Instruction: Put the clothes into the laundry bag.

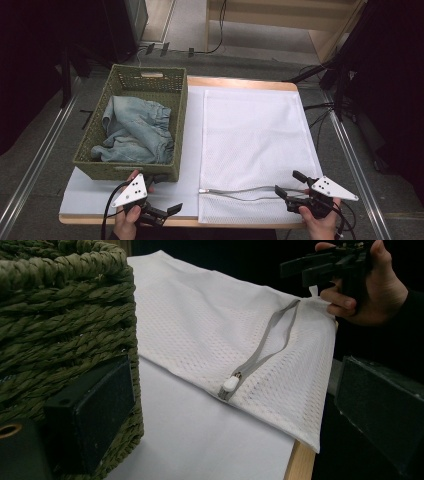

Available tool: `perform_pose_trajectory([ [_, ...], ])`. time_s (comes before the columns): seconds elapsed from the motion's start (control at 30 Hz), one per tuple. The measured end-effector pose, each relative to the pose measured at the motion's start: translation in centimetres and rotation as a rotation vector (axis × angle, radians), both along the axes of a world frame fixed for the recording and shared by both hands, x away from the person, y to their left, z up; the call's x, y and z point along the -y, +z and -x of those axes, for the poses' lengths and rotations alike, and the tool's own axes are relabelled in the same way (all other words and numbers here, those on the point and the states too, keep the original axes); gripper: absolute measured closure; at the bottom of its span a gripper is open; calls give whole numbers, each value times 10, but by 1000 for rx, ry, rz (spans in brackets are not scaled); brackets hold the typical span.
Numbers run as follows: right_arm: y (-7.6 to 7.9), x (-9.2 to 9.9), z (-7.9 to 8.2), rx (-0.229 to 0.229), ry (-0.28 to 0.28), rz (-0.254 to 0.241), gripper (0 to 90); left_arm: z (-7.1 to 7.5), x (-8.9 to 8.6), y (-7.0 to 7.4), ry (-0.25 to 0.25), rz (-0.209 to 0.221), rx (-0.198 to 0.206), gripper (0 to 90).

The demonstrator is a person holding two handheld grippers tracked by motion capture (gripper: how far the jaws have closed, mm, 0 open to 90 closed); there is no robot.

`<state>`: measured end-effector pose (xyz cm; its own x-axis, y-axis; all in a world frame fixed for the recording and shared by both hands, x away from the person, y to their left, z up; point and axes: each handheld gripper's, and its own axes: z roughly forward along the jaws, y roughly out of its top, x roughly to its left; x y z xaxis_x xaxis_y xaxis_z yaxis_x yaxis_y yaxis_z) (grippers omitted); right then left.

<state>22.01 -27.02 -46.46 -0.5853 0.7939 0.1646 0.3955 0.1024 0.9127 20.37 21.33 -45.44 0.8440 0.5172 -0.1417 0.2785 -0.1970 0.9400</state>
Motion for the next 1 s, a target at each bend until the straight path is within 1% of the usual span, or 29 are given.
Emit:
perform_pose_trajectory([
  [0.1,0,0,1,0,0,7,138,-1,0,0,3,5,-2,32],
  [0.13,0,0,0,-9,10,11,135,-2,0,0,4,2,-4,32],
  [0.2,1,-3,-1,-46,5,18,130,-2,1,0,2,1,-6,32],
  [0.23,0,-4,-2,-53,5,34,125,-2,2,0,1,1,-4,32],
  [0.27,0,-4,-2,-53,5,34,125,-3,3,0,-2,0,-4,32],
  [0.3,0,-7,-1,-59,-3,71,138,-3,4,-1,-6,-3,-6,32],
  [0.33,0,-9,-1,-56,-3,80,141,-3,4,-1,-6,-3,-6,32],
  [0.37,0,-10,-1,-62,7,84,161,-4,4,-1,-6,-7,-5,32],
  [0.4,0,-10,-1,-62,7,84,161,-4,4,-1,-6,-7,-5,32],
  [0.43,1,-11,-1,-50,37,93,276,-4,4,-1,-6,-5,-7,32],
  [0.47,1,-12,0,-46,53,104,337,-4,4,-2,-6,-5,-9,32],
  [0.5,1,-12,0,-46,53,104,337,-4,4,-2,-6,-6,-10,32],
  [0.53,2,-13,0,-46,76,121,413,-4,4,-2,-5,-7,-11,32],
  [0.57,1,-16,0,-45,111,147,453,-4,4,-2,-5,-4,-12,32],
  [0.6,1,-18,-1,-46,120,177,487,-5,4,-2,-7,-2,-11,32],
  [0.63,-2,-25,-2,-63,123,242,572,-5,5,-1,-5,-3,-12,33],
  [0.67,-2,-25,-2,-63,123,242,572,-6,5,-2,-7,-2,-13,33],
  [0.7,-5,-30,-5,-72,129,302,600,-7,6,-3,-5,-5,-15,41],
  [0.73,-6,-32,-6,-81,139,323,626,-7,7,-3,-4,-9,-16,48],
  [0.77,-6,-32,-6,-81,139,323,626,-7,7,-3,-5,-13,-15,48],
  [0.8,-9,-36,-9,-100,142,362,642,-7,8,-3,-5,-14,-16,50],
  [0.83,-11,-38,-11,-107,142,371,641,-6,7,-3,-3,-19,-17,50],
  [0.87,-11,-38,-11,-107,142,371,641,-6,7,-3,-3,-19,-17,50],
  [0.93,-13,-41,-15,-121,136,389,636,-5,7,-3,-2,-16,-18,50],
  [0.97,-15,-43,-16,-139,128,399,646,-6,6,-3,-2,-15,-19,50],
  [1.0,-16,-44,-18,-145,132,408,673,-5,6,-3,1,-14,-20,50],
])
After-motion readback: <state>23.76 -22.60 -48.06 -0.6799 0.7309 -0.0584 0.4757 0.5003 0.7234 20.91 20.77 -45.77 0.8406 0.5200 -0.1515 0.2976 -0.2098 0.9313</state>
